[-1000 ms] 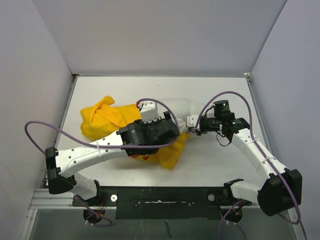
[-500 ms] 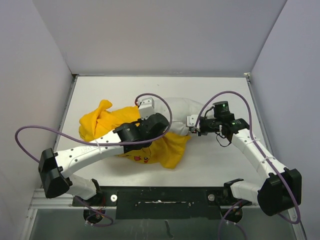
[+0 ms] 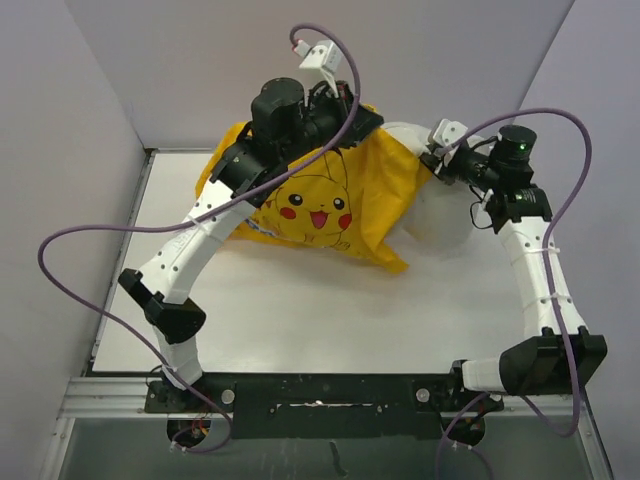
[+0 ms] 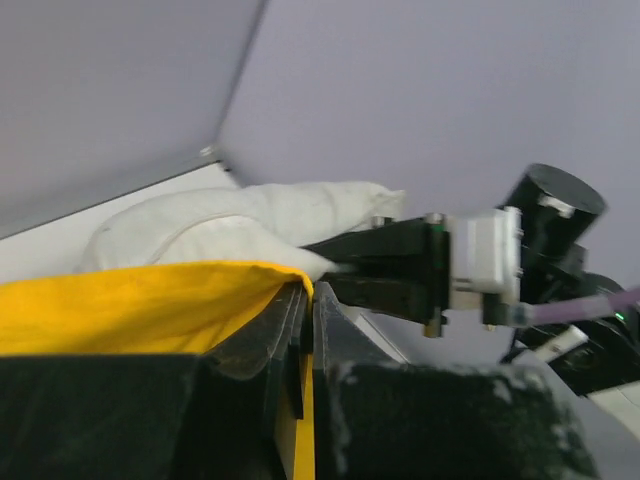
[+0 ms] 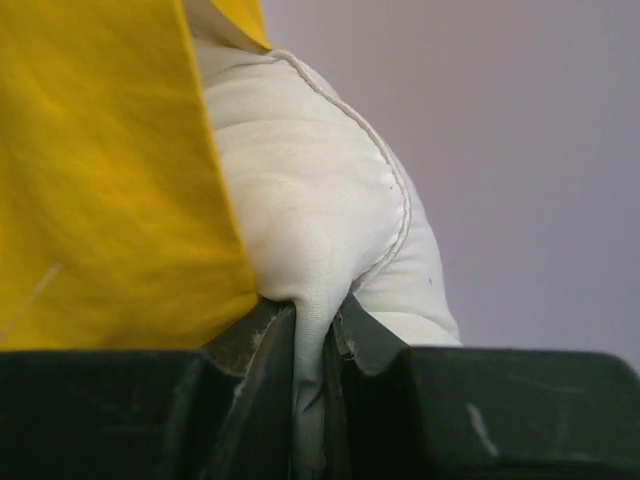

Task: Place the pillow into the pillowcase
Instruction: Stuff the pillow into the pillowcase.

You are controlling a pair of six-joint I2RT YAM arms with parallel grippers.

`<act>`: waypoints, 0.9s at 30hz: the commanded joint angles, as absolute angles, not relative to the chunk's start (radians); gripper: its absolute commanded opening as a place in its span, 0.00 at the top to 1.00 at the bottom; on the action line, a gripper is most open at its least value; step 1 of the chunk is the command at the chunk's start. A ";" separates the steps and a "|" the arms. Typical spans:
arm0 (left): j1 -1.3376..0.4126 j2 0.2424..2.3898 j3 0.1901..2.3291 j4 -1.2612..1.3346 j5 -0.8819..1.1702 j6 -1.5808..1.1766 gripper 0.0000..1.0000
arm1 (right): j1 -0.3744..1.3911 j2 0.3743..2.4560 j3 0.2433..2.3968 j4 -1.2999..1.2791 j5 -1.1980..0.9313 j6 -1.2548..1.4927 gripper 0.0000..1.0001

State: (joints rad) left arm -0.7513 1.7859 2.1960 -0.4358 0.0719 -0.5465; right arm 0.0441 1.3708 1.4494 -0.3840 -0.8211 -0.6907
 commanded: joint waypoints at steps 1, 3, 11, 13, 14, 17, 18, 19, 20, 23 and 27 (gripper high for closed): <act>-0.864 1.837 2.326 -0.275 0.425 -0.437 1.00 | 0.073 1.280 1.292 -0.219 -0.946 -0.567 1.00; -0.874 1.757 2.081 -0.165 0.488 -0.432 1.00 | 0.096 1.232 1.147 -0.285 -1.020 -0.769 1.00; -0.862 1.409 0.911 0.439 0.434 -0.622 1.00 | 0.190 1.254 0.841 -0.962 -1.108 -1.594 0.92; -0.860 1.347 0.747 0.486 0.376 -0.649 1.00 | 0.227 1.315 0.891 -1.103 -1.103 -1.681 0.86; -0.860 1.310 0.684 0.494 0.346 -0.656 0.98 | 0.250 1.342 0.930 -1.161 -1.094 -1.699 0.83; -0.857 1.190 0.581 0.399 0.291 -0.648 0.86 | 0.302 1.392 1.017 -1.310 -1.073 -1.747 0.73; -0.855 1.143 0.556 0.348 0.283 -0.643 0.78 | 0.308 1.398 1.050 -1.352 -1.074 -1.754 0.67; -0.854 1.089 0.546 0.291 0.278 -0.638 0.71 | 0.310 1.399 1.084 -1.389 -1.077 -1.752 0.62; -0.850 1.037 0.545 0.217 0.281 -0.630 0.61 | 0.312 1.396 1.124 -1.418 -1.076 -1.735 0.58; -0.848 0.873 0.587 -0.018 0.334 -0.600 0.42 | 0.311 1.372 1.246 -1.470 -1.060 -1.648 0.44; -0.843 0.712 0.681 -0.291 0.386 -0.599 0.33 | 0.322 1.344 1.393 -1.393 -1.013 -1.422 0.31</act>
